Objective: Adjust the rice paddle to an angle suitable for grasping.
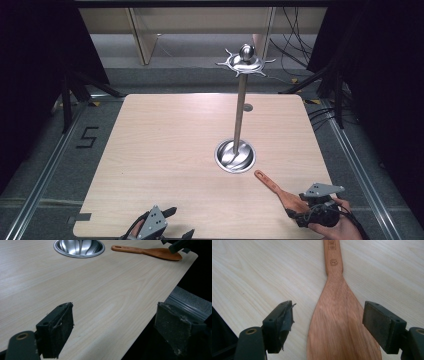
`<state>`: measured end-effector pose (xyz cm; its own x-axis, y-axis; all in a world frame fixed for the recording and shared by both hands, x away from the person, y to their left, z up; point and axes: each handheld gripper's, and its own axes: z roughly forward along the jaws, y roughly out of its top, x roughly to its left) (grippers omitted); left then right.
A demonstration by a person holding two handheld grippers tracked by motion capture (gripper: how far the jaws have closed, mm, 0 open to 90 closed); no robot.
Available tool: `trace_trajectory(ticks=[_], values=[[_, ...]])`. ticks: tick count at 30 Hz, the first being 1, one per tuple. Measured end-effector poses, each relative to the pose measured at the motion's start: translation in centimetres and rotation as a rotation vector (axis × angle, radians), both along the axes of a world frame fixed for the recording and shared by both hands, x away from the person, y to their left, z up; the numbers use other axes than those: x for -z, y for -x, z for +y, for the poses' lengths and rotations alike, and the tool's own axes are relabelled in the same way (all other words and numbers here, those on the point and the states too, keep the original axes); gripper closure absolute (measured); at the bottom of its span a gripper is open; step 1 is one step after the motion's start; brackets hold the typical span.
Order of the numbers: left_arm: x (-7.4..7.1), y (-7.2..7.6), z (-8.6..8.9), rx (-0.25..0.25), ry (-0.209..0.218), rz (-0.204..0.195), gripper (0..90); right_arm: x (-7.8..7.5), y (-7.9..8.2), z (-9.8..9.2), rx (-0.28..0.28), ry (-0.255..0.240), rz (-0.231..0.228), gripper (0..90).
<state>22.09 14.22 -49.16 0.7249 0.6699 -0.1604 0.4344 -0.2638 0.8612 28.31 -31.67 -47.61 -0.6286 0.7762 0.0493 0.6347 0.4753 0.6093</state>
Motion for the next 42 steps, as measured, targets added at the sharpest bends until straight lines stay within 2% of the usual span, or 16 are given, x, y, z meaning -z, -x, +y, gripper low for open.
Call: trace_trajectory(ticks=[6, 9, 10, 13, 16, 18, 20, 23, 25, 27, 28, 29, 31, 32, 36, 42], values=[[0.0, 0.0, 0.0, 0.0, 0.001, -0.002, 14.7, 0.2, 0.0, 0.0, 0.005, -0.005, -0.028, 25.3], [0.0, 0.0, 0.1, 0.0, -0.004, -0.002, 14.6, 0.1, 0.1, 0.1, 0.014, -0.009, -0.015, 25.3], [0.0, 0.0, 0.0, 0.006, -0.004, -0.006, 14.7, 0.4, -0.1, 0.1, 0.002, -0.023, -0.061, 25.3], [0.0, 0.0, 0.0, 0.001, 0.002, -0.003, 14.7, -0.1, 0.0, 0.0, -0.001, 0.003, -0.009, 25.3], [0.0, -0.2, 0.2, 0.019, -0.028, -0.02, 14.7, -0.1, 0.0, 0.1, 0.002, 0.007, 0.005, 25.3], [0.0, -0.2, 0.2, 0.018, -0.025, -0.018, 14.7, 0.1, -0.2, 0.3, 0.003, -0.013, -0.034, 25.3], [0.0, -0.2, 0.1, 0.016, -0.018, -0.017, 14.7, -0.1, -0.2, 0.3, -0.004, 0.012, -0.008, 25.3], [0.0, -0.3, 0.2, 0.016, -0.019, -0.021, 14.6, 0.0, -0.1, 0.7, 0.021, -0.01, -0.007, 25.3], [-0.1, -0.2, 0.2, 0.007, -0.031, -0.017, 14.6, -0.2, -0.3, 0.5, -0.008, 0.016, -0.016, 25.3], [0.0, -0.2, 0.1, 0.015, -0.015, -0.014, 14.6, 0.0, -0.4, 0.9, 0.013, -0.014, -0.033, 25.3], [0.0, -0.2, 0.1, 0.016, -0.016, -0.015, 14.6, -0.1, -0.6, 0.9, 0.008, -0.006, -0.059, 25.3], [0.0, -0.2, 0.1, 0.017, -0.017, -0.014, 14.6, -0.5, -0.8, 1.0, -0.008, 0.019, -0.041, 25.0], [0.0, -0.2, 0.1, 0.011, -0.017, -0.014, 14.6, -0.3, -0.8, 1.3, 0.006, -0.007, -0.041, 24.4], [0.0, -0.2, 0.1, 0.012, -0.016, -0.014, 14.6, -0.8, -1.3, 1.2, -0.032, 0.026, -0.04, 22.9], [0.0, -0.3, 0.1, 0.011, -0.011, -0.012, 14.7, -0.8, -2.1, 1.9, -0.051, 0.029, -0.056, 21.7], [0.1, -0.2, 0.1, -0.01, -0.004, -0.001, 14.6, -0.7, -3.0, 3.2, -0.063, 0.076, -0.027, 21.2]])
